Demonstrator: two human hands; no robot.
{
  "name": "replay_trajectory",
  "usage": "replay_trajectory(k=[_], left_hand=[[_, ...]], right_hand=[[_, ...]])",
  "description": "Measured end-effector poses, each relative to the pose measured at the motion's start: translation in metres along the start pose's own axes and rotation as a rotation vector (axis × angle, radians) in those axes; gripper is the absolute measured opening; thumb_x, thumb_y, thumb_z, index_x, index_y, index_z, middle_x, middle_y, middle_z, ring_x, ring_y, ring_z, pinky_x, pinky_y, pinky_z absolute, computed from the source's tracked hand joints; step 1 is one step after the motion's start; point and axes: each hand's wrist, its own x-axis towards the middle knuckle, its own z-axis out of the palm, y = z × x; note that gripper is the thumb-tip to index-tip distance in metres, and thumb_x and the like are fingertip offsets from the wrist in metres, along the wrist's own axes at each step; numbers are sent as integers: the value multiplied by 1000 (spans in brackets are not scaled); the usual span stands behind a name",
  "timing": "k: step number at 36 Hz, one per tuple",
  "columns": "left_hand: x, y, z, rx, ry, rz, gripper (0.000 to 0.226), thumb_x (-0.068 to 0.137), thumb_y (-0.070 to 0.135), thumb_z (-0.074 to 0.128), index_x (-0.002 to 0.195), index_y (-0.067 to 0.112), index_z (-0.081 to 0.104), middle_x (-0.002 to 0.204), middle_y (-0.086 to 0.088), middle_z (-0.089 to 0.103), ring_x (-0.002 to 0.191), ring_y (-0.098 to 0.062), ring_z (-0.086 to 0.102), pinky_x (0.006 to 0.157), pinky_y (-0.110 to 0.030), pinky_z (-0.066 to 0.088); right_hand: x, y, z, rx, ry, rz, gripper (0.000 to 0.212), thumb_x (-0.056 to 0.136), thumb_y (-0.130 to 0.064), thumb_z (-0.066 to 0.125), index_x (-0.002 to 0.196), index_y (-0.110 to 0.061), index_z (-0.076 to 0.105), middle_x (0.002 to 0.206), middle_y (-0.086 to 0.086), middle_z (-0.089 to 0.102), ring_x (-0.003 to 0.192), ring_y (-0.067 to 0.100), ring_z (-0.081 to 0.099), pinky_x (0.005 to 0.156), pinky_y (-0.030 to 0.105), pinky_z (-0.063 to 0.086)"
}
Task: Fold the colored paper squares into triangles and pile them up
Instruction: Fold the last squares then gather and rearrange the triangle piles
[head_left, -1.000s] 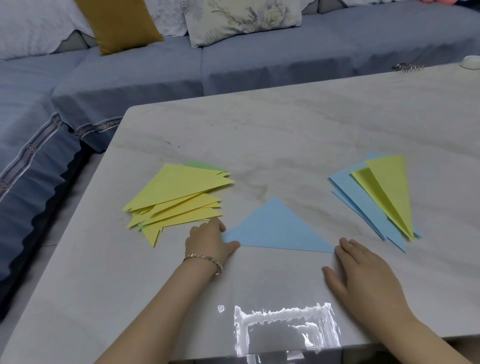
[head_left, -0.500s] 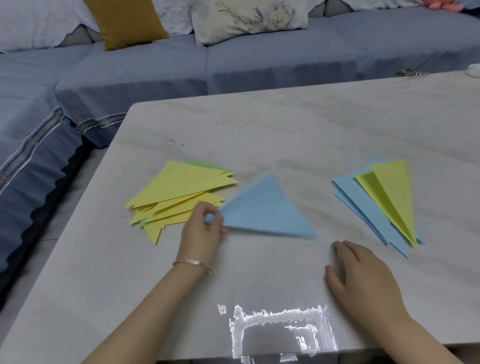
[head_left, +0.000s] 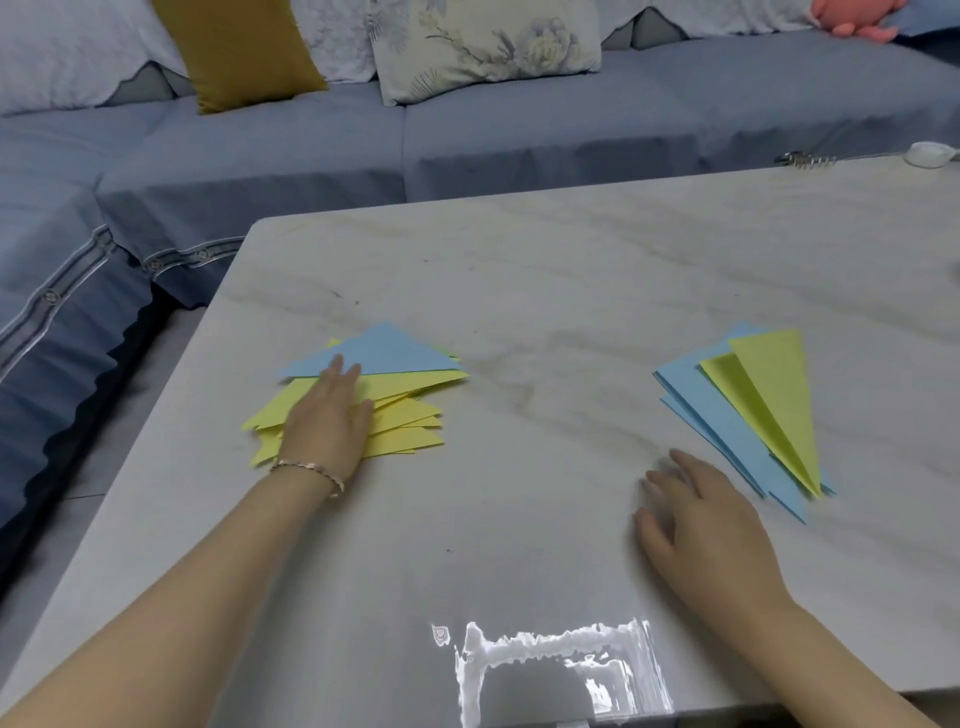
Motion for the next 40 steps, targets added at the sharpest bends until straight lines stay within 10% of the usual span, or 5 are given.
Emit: replay_trajectory(k=[14, 20, 26, 33, 40], left_hand=[[-10, 45, 22, 251, -221, 42, 52, 98, 44, 24, 145, 22, 20, 156, -1, 4, 144, -19, 1, 114, -42, 7], [-48, 78, 23, 128, -192, 242, 52, 96, 45, 19, 144, 26, 20, 156, 3, -1, 144, -15, -6, 114, -30, -1], [-84, 108, 19, -402, -255, 205, 40, 94, 29, 46, 133, 21, 42, 144, 2, 34, 134, -12, 30, 102, -10, 15], [-97, 137, 22, -1066, -659, -365, 57, 85, 41, 60, 133, 22, 34, 99, 2, 55, 95, -19, 61, 84, -32, 54], [-92, 132, 26, -976, -411, -185, 13, 87, 11, 60, 95, 20, 55, 71, 5, 57, 56, 0, 56, 54, -12, 46]], right_hand=[[47, 53, -10, -71, -50, 317, 49, 83, -20, 64, 130, -12, 54, 148, 34, 9, 138, 45, 7, 112, 45, 9], [57, 60, -3, -114, -146, 383, 62, 88, -26, 56, 136, 8, 34, 150, 20, 23, 138, 40, 16, 110, 43, 15], [35, 19, -12, 140, -88, 215, 59, 86, -12, 60, 134, 12, 36, 144, 24, 33, 132, 40, 29, 112, 40, 19], [-7, -51, -16, 456, -294, -66, 71, 86, -47, 40, 145, -13, 21, 145, -13, 15, 136, -1, 14, 100, -1, -2], [-22, -71, -11, 537, -478, -263, 52, 83, -48, 32, 131, -47, 12, 133, -39, -6, 124, -19, 7, 94, -7, 2]])
